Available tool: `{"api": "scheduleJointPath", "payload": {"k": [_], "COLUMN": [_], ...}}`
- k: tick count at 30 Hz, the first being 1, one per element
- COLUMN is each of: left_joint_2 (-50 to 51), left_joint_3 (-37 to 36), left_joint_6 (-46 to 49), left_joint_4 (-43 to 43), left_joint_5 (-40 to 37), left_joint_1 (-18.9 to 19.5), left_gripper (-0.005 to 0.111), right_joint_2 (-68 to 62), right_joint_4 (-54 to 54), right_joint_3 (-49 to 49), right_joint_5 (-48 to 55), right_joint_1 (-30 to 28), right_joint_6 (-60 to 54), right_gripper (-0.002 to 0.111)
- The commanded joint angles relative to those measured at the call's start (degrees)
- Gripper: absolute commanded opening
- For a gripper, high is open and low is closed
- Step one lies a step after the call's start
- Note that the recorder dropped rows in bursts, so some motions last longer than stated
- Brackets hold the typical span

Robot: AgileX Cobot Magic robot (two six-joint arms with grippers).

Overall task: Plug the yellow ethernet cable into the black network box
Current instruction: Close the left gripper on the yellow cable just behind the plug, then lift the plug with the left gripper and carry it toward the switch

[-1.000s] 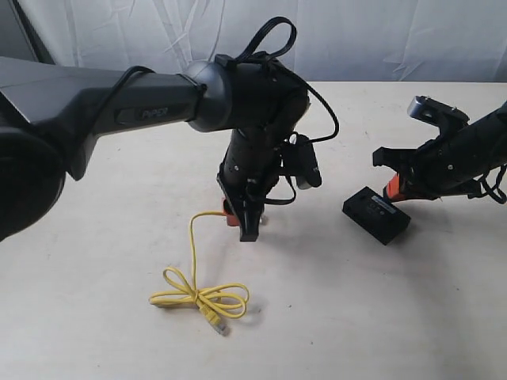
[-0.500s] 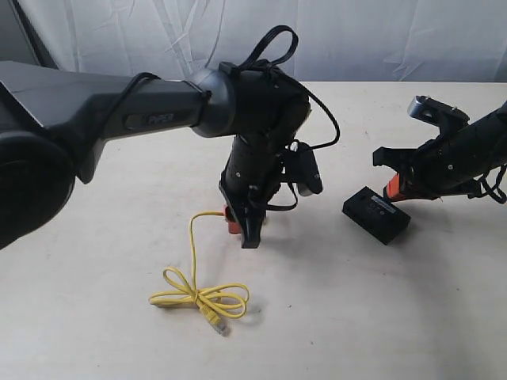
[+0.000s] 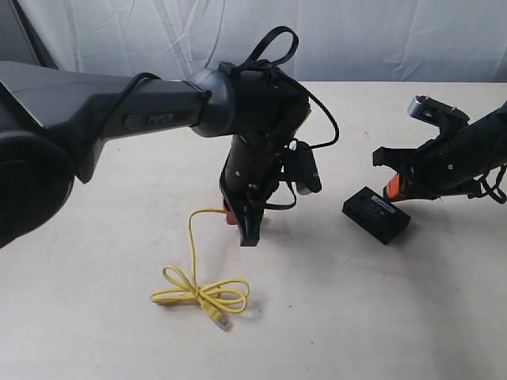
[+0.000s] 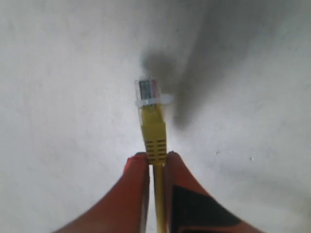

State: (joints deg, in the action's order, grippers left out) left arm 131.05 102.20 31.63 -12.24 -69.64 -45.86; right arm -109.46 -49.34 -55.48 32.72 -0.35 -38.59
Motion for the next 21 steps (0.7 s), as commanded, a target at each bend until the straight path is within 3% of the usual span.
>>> {"api": "scheduleJointPath", "payload": {"k": [1, 6, 11, 16, 21], "left_joint_2": [-4.02, -10.25, -15.49, -22.64, -28.01], "left_joint_3": [0.00, 0.00, -0.79, -7.51, -16.96], "left_joint_6": [-3.69, -4.86, -4.70, -4.70, -4.70], "left_joint_4": [0.15, 8.90, 10.05, 10.07, 9.83], "left_joint_5": [-0.32, -0.32, -0.32, 0.14, 5.38], "left_joint_1": [0.21, 1.26, 1.40, 1.68, 2.47], "left_gripper": [0.000, 0.000, 0.000, 0.000, 0.000], "right_joint_2": [-0.03, -0.03, 1.24, 5.00, 9.32], "right_joint_4": [-0.02, 0.94, 1.38, 2.49, 6.38], "right_joint_3": [-0.23, -0.23, -0.23, -0.23, -0.23], "right_joint_5": [-0.24, 1.04, 1.30, 1.30, 1.40], "right_joint_1": [-0.15, -0.15, -0.15, -0.15, -0.15], "right_joint_6": [-0.46, -0.46, -0.46, -0.46, 1.13], "right_gripper": [0.000, 0.000, 0.000, 0.000, 0.000]}}
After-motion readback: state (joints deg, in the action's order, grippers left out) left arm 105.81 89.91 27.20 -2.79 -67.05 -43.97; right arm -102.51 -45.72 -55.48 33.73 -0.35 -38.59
